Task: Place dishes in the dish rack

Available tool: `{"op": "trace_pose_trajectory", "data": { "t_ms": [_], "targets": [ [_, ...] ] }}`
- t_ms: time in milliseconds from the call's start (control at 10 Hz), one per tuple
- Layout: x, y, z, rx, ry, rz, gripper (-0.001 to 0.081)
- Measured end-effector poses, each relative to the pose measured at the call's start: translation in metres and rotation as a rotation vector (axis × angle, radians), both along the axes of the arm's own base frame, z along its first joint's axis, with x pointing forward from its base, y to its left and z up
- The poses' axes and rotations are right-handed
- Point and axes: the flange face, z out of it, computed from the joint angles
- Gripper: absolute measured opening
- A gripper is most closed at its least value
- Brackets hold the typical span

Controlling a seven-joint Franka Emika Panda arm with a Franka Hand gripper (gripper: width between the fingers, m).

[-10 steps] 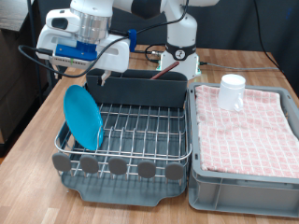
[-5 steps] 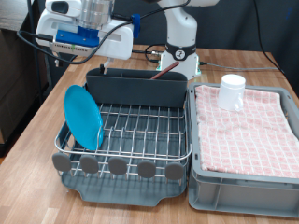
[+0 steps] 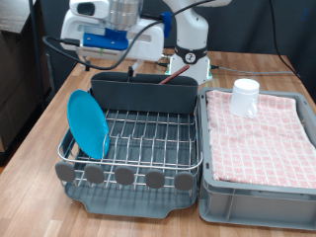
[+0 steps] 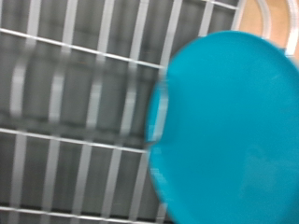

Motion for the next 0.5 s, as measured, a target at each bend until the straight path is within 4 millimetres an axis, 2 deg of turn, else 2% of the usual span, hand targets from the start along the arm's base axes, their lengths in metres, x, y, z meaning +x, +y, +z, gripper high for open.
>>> {"op": "trace_pose_trajectory", "data": {
  "t_ms": [500],
  "targets": [
    [-0.012, 0.084, -0.001, 0.055, -0.021, -0.093, 0.0803]
  ]
}}
